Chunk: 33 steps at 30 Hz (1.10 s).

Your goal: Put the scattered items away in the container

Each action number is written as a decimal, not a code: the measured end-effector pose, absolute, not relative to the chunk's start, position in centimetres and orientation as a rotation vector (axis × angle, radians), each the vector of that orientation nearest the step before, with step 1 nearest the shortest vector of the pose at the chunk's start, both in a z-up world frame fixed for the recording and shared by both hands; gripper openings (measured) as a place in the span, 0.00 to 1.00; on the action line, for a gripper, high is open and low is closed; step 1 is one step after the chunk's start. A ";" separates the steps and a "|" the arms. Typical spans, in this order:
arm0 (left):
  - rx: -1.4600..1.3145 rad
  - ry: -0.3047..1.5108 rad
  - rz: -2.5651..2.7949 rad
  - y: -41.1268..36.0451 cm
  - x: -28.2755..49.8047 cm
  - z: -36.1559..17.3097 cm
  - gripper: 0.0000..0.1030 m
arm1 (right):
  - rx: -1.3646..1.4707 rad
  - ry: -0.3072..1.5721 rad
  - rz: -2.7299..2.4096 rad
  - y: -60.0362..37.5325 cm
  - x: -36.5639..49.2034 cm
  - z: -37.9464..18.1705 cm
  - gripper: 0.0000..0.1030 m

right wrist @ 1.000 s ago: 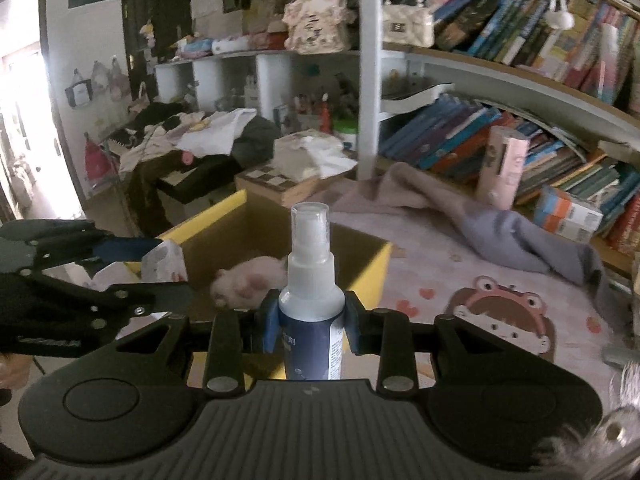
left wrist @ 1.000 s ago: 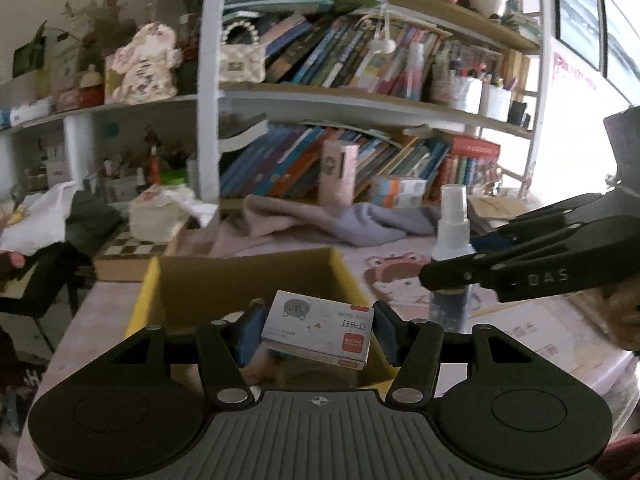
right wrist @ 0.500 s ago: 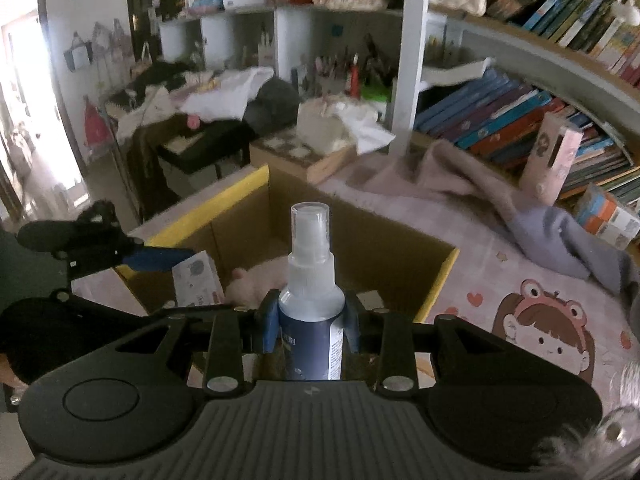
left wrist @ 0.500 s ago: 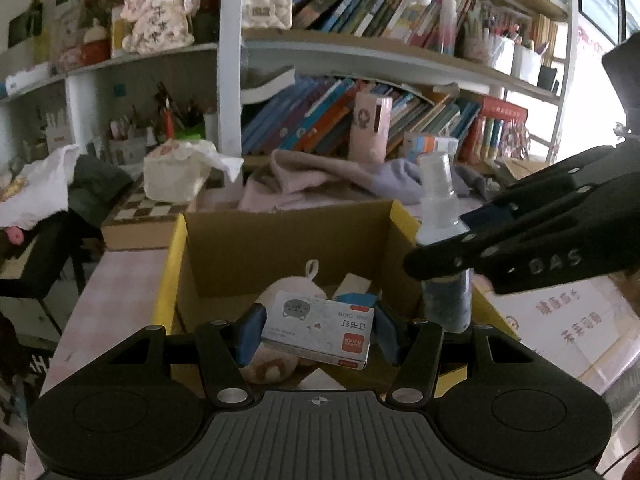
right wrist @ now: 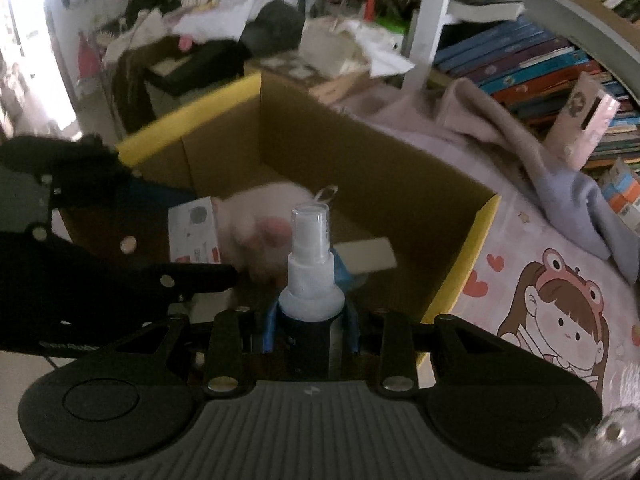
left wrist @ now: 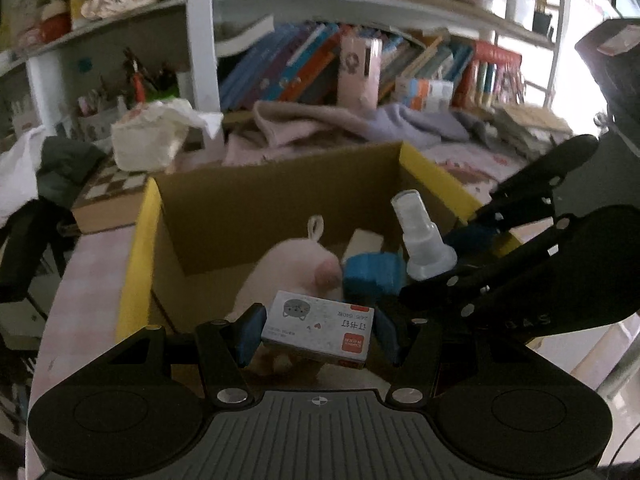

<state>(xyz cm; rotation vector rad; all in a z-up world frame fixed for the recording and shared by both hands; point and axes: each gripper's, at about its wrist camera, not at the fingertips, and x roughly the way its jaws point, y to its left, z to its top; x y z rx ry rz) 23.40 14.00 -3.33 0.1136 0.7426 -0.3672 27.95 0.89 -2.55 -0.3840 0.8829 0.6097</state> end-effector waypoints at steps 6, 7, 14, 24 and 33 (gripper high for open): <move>0.096 0.769 -0.379 14.2 23.9 -3.7 0.57 | -0.435 0.883 0.624 1.3 28.6 -2.9 0.30; 0.097 0.770 -0.378 14.2 24.0 -3.7 0.57 | -0.428 0.884 0.626 1.2 28.6 -2.9 0.30; 0.104 0.712 -0.368 13.9 23.1 -2.6 0.70 | -0.384 0.828 0.616 0.6 28.0 -1.3 0.32; 0.112 0.610 -0.359 13.1 19.4 0.7 0.72 | -0.267 0.722 0.600 -2.4 24.0 2.7 0.35; 0.042 0.536 -0.303 12.9 14.7 3.4 0.80 | -0.168 0.633 0.527 -5.7 18.8 5.2 0.36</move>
